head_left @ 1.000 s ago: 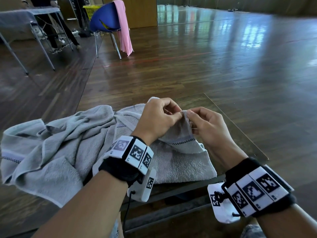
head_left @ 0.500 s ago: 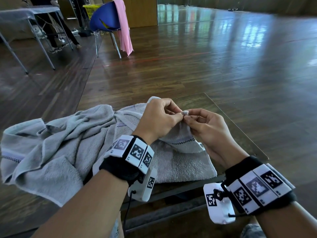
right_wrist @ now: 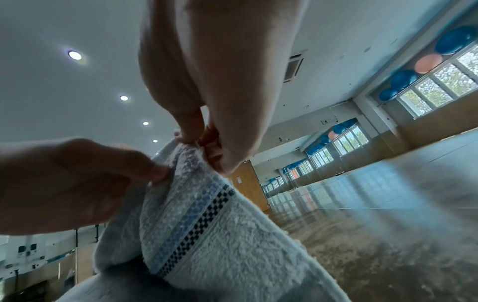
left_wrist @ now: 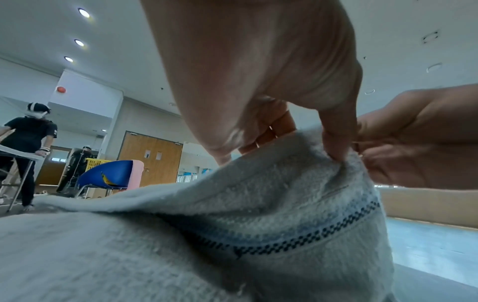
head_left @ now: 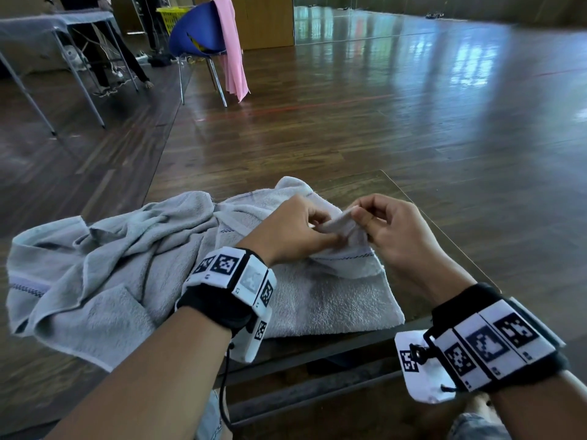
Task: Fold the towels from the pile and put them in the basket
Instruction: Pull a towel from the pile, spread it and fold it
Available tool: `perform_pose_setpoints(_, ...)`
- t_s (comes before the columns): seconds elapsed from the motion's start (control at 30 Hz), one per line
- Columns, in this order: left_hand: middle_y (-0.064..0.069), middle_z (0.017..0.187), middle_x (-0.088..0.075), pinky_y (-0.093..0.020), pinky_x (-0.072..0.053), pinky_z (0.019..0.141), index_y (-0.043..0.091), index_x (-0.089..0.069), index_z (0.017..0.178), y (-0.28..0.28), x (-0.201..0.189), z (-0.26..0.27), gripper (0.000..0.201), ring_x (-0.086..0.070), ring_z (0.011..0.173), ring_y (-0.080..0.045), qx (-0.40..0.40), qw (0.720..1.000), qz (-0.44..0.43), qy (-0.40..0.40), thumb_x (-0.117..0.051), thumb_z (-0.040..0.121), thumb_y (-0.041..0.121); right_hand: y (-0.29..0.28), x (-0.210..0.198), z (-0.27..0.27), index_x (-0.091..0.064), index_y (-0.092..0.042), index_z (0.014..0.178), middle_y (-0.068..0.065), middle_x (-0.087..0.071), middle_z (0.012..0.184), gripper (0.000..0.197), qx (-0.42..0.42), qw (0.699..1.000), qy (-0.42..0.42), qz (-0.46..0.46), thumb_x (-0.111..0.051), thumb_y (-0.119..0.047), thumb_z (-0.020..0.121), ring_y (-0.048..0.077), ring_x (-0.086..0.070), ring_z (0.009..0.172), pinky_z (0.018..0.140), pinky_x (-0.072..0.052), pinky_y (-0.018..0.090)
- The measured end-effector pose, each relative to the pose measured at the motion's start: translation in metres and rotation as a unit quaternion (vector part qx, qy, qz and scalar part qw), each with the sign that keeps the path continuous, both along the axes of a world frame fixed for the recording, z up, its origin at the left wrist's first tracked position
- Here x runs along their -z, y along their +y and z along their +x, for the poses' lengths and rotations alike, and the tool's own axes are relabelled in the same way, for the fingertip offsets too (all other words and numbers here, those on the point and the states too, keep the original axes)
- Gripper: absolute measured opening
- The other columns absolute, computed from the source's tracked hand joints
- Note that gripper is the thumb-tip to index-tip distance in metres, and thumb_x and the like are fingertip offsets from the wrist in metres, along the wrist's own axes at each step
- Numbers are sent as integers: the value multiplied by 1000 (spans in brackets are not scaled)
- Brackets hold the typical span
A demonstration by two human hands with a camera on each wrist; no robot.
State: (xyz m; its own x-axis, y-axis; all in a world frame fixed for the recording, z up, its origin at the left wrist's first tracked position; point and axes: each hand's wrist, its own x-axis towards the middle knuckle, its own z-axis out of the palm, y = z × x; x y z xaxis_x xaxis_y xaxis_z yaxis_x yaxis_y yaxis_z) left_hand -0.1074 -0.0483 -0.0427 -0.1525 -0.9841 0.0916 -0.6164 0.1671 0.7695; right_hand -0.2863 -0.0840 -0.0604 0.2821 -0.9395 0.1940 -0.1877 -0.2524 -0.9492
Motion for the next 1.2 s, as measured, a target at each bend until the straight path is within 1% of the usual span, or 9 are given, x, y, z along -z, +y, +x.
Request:
perform_pose_setpoints(0.1,-16,69,-58,-43,-40,62,-2,-64,68,2,-2,13,36,-47,60,-21,-23,997,-30,-68,-78,82,28,-3,-3,-9,-70,-23,82,-3,-69,81,20,14,1000,-19,-13,-64,-12,98,16,-60,78,83,-55,55)
perform_pose_setpoints(0.27,-4,96,-64,-38,-47,81,4,-74,71,9,2,31,23,-61,87,-20,-38,990,-79,-107,-81,79,24,-9,-7,-27,-70,-23,85,3,-69,85,18,12,1000,-3,-22,-64,-12,98,20,-61,85,93,-53,59)
perform_pose_setpoints(0.33,1,110,-63,-37,-48,90,14,-75,74,15,4,24,16,-60,100,-15,-9,990,-70,-120,-84,76,27,-6,-4,-26,-69,-22,86,8,-69,85,16,-17,997,58,-51,-65,-11,97,19,-59,81,85,-56,44)
perform_pose_setpoints(0.43,7,121,-61,-36,-47,96,21,-78,92,18,6,4,22,-57,111,-12,31,985,-92,-140,-84,75,35,4,1,-15,-68,-23,87,-4,-66,74,13,-41,990,102,-88,-67,-13,95,4,-53,64,64,-46,26)
perform_pose_setpoints(0.57,3,106,-67,-38,-50,78,5,-77,78,18,7,-13,20,-64,91,-15,18,990,-118,-75,-82,78,24,12,4,-4,-69,-19,88,-23,-63,65,11,-34,990,84,-111,-67,-11,95,-2,-53,59,60,-39,10)
perform_pose_setpoints(0.73,0,82,-68,-41,-46,64,2,-71,64,19,8,-13,29,-62,68,-21,-7,991,-133,-32,-82,79,24,12,1,-6,-70,-19,89,-18,-66,69,9,-40,987,94,-124,-68,-12,94,-1,-56,63,62,-42,12)
perform_pose_setpoints(0.83,-1,77,-67,-40,-47,66,6,-74,69,17,5,-6,28,-62,68,-19,-15,988,-138,-64,-81,79,31,8,3,-9,-70,-19,89,-10,-69,77,8,16,985,88,-149,-67,-13,94,-1,-58,67,64,-44,12)
perform_pose_setpoints(0.97,-4,74,-69,-42,-47,71,3,-75,71,11,3,12,28,-63,70,-23,-44,980,-135,-141,-76,79,30,-6,3,-19,-67,-24,88,-14,-66,81,11,118,983,71,-124,-64,-18,97,-2,-58,70,60,-42,6)
perform_pose_setpoints(1.2,-3,73,-66,-35,-42,73,7,-72,72,15,6,45,37,-58,71,-24,-71,959,-115,-248,-65,76,43,-19,9,-30,-68,-24,82,-9,-62,74,16,180,982,43,-44,-65,-19,97,4,-53,64,56,-41,15)
